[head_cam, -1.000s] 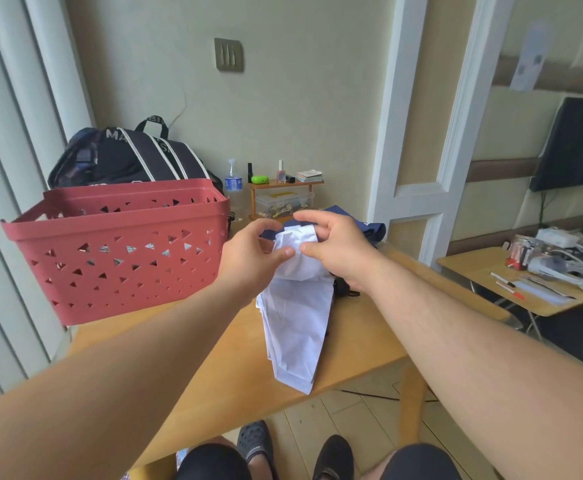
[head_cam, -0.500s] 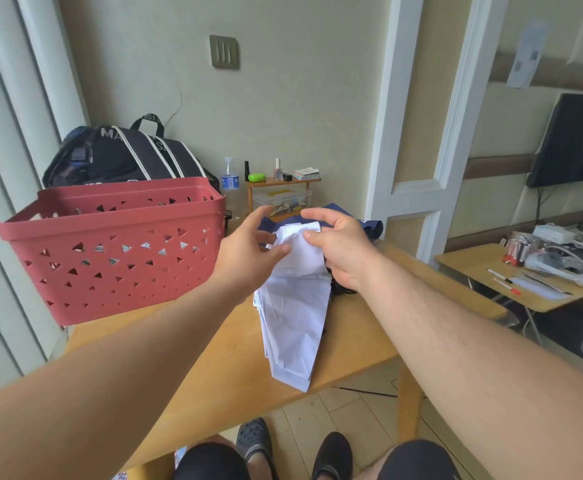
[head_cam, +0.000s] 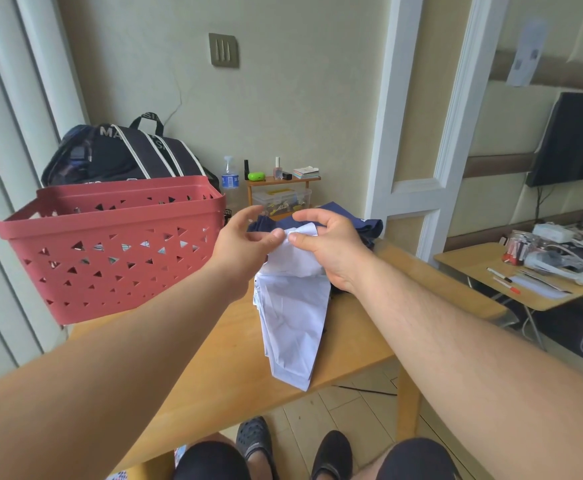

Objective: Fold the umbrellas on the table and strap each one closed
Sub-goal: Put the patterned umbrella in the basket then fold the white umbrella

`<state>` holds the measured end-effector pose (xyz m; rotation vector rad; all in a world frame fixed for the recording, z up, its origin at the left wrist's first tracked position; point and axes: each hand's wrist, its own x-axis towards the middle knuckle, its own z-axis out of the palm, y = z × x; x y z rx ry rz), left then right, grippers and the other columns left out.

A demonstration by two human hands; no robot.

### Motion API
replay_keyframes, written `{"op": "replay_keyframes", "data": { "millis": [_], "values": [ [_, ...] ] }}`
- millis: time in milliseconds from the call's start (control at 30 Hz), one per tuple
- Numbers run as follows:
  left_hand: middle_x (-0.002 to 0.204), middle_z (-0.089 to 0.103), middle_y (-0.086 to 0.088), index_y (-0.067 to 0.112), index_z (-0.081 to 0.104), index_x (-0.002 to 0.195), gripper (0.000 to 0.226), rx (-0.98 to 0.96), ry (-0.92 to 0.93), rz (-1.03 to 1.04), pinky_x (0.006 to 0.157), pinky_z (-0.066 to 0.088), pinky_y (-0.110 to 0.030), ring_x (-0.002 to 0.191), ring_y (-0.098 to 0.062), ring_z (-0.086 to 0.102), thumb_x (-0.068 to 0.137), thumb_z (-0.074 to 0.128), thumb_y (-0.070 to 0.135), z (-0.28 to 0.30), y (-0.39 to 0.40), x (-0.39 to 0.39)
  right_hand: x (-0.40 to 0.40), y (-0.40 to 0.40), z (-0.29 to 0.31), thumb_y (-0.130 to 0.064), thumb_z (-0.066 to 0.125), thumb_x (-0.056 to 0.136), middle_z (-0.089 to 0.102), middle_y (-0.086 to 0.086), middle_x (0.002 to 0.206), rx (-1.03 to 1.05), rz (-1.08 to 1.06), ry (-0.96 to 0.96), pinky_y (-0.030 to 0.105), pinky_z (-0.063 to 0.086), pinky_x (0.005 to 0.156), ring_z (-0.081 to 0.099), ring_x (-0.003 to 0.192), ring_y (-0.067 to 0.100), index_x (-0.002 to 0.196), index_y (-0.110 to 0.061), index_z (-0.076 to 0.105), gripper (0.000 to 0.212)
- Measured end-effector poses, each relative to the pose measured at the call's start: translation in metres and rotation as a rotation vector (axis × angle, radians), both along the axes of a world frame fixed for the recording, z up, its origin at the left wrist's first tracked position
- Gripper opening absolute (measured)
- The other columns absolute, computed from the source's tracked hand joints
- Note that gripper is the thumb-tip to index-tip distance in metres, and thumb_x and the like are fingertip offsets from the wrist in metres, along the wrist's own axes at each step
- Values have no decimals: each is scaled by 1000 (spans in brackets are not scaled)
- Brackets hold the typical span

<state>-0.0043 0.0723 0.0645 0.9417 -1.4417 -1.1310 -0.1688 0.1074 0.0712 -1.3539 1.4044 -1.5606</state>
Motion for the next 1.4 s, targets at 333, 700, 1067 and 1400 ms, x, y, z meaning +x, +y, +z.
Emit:
{"op": "replay_keyframes", "data": {
  "millis": [333,700,1067,1400],
  "values": [
    [131,66,0,42,59,129,39,-7,-66,90,105,53,-53,123,-28,63,91,53,49,-10,-2,-3,10,1,7,-2,78,90,49,-2,154,62,85,38,30,38,104,42,136,12,137,-30,65,57],
    [102,66,3,39,39,148,67,-241,-211,98,76,53,-30,96,-11,65,93,77,29,-4,11,3,13,13,25,10,59,95,44,2,157,81,142,58,27,35,102,35,142,13,145,-29,59,64],
    [98,73,15,46,34,158,75,-214,-283,136,91,57,-40,99,-13,68,97,74,28,-1,10,4,3,-5,17,-11,79,67,57,6,143,103,48,-117,48,54,106,60,128,28,113,-48,71,60],
    [100,70,16,46,39,154,73,-301,-291,158,91,53,-31,104,-1,64,93,78,34,3,12,2,0,10,20,-5,71,94,70,6,121,34,58,58,29,49,95,64,116,13,138,-35,63,53]
  ]
}}
